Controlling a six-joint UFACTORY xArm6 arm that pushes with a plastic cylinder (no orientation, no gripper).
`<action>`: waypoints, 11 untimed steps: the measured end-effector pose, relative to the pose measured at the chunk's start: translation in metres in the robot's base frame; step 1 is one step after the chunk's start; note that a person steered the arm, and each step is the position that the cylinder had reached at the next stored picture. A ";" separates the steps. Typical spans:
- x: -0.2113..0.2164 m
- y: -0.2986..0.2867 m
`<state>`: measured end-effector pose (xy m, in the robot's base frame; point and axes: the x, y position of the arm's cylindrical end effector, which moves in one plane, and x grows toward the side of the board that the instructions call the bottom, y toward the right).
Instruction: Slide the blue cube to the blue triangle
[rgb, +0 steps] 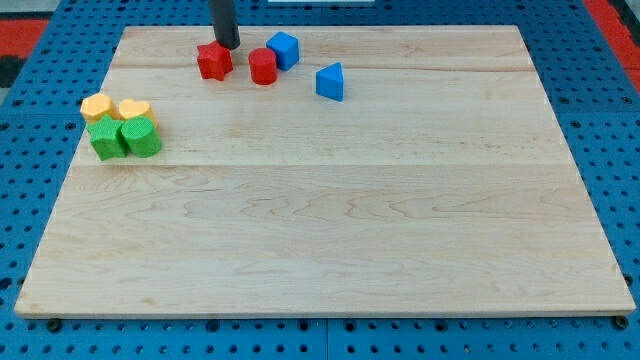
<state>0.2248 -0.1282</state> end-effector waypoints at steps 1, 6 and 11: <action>0.000 0.021; 0.046 0.126; 0.034 0.149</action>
